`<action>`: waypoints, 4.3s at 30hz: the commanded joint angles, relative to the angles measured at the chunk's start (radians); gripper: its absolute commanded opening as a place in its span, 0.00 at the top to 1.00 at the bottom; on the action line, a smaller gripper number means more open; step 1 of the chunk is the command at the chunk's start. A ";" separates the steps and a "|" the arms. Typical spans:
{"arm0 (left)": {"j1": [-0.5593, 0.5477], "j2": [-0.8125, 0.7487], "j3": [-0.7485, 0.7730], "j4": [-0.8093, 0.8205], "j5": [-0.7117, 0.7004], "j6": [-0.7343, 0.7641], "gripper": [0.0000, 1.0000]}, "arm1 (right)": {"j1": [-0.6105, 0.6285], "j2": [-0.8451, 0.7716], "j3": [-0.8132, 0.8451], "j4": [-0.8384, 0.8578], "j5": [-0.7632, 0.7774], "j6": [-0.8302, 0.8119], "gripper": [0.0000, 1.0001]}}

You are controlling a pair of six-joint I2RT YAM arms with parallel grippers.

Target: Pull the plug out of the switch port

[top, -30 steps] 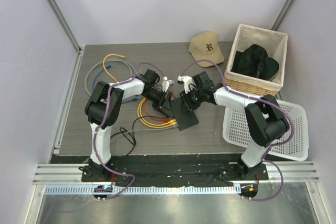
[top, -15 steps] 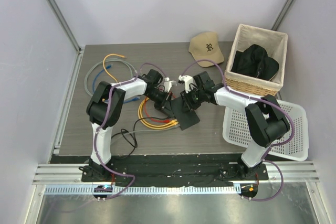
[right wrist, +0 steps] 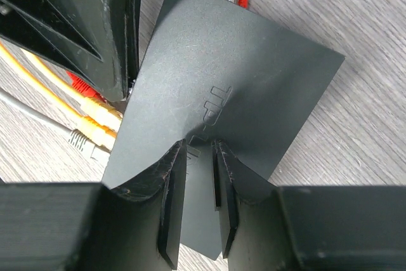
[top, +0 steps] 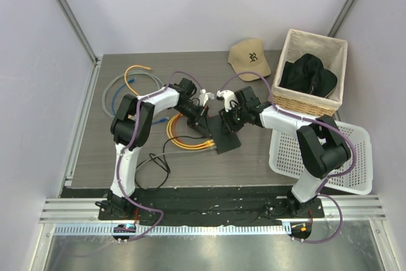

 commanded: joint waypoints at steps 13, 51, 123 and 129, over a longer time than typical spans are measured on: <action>0.040 0.008 0.007 0.026 -0.081 0.029 1.00 | 0.001 0.039 -0.059 -0.117 0.065 -0.022 0.69; 0.043 -0.045 -0.171 0.116 -0.099 0.024 1.00 | 0.012 0.157 0.002 -0.161 0.092 -0.038 0.99; 0.318 -0.881 -0.420 -0.352 -0.609 0.496 0.29 | 0.014 0.013 0.006 -0.083 0.020 0.022 0.91; 0.267 -0.718 -0.297 -0.349 -0.212 0.371 0.29 | 0.014 0.029 0.025 -0.083 0.019 0.025 0.91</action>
